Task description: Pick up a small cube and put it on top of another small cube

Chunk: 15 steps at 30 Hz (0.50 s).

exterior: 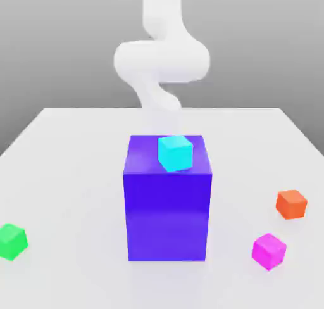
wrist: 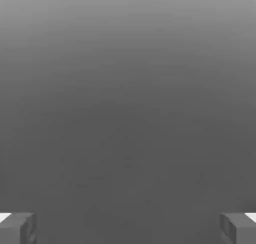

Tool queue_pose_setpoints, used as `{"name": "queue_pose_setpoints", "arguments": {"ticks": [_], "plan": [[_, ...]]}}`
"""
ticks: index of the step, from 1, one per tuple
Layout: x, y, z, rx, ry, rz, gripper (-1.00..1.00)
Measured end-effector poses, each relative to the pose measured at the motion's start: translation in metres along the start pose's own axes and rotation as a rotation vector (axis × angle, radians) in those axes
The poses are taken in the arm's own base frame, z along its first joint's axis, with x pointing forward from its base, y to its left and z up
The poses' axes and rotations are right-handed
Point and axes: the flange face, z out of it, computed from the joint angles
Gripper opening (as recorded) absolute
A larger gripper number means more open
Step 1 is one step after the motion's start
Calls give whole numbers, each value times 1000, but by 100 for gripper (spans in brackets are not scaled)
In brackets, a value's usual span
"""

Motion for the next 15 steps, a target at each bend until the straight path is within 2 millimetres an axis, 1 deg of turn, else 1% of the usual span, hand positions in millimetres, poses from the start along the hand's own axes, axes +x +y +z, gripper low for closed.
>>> {"name": "queue_pose_setpoints", "arguments": {"ticks": [3,7,11,15], "plan": [[-27,-11,66,-43,-89,-59,0],[-75,-18,145,-99,-200,-139,0],[-134,-15,214,-155,-308,-223,0],[-202,0,272,-214,-412,-312,0]]}}
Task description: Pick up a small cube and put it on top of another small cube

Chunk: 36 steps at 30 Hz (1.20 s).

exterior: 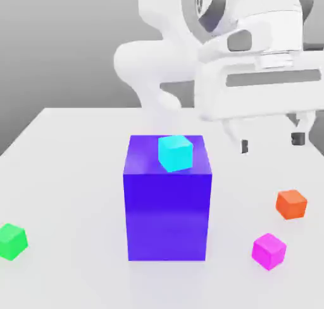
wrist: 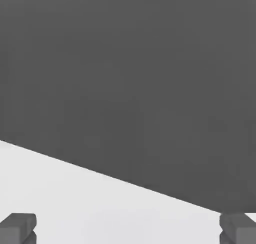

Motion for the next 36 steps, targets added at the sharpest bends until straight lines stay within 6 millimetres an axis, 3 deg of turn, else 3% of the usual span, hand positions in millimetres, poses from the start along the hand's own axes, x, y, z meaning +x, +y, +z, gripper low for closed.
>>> {"name": "queue_pose_setpoints", "arguments": {"ticks": [5,8,14,15,22,28,32,36], "plan": [[-70,-12,90,-77,-128,-130,0],[-110,-3,138,-129,-200,-186,0],[-139,11,208,-150,-230,-208,0],[-141,13,216,-150,-230,-209,-100],[-141,13,216,-150,-230,-209,-100],[-122,8,163,-155,-228,-184,-100],[-35,52,153,-163,-176,9,-100],[34,128,145,-191,-150,186,-100]]}}
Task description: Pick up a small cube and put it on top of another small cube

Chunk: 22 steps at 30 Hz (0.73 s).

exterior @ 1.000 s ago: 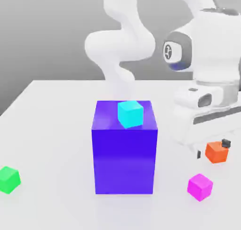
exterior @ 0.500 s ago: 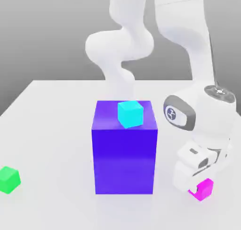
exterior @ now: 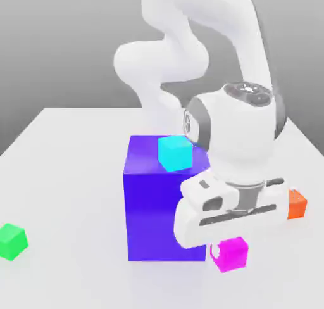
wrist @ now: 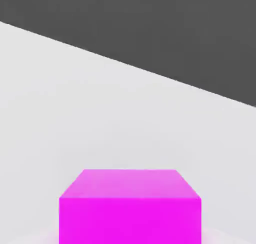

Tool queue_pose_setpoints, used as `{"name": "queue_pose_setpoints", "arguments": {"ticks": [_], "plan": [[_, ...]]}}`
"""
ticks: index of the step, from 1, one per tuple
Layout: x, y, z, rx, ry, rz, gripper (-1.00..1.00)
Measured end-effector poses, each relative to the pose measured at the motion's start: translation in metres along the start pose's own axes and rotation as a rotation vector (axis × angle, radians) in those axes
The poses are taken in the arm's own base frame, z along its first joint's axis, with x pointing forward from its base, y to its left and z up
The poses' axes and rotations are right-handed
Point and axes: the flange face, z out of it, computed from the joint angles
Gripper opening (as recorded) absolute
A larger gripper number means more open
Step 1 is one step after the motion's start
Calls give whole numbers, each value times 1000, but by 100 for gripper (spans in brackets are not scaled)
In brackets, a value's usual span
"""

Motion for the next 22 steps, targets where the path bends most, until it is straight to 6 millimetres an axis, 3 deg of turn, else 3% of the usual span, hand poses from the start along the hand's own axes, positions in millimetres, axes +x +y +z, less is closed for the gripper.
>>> {"name": "queue_pose_setpoints", "arguments": {"ticks": [3,7,10,14,16,18,19,22], "plan": [[44,60,-2,-14,-6,124,-100],[87,150,-6,-27,-18,291,-100],[106,227,-10,-32,-27,424,-100],[115,342,-18,-26,-39,599,-100],[115,373,-3,-21,-40,638,-100],[113,381,20,-20,-40,649,-100],[112,383,32,-20,-41,651,100],[112,383,32,-20,-41,651,100]]}}
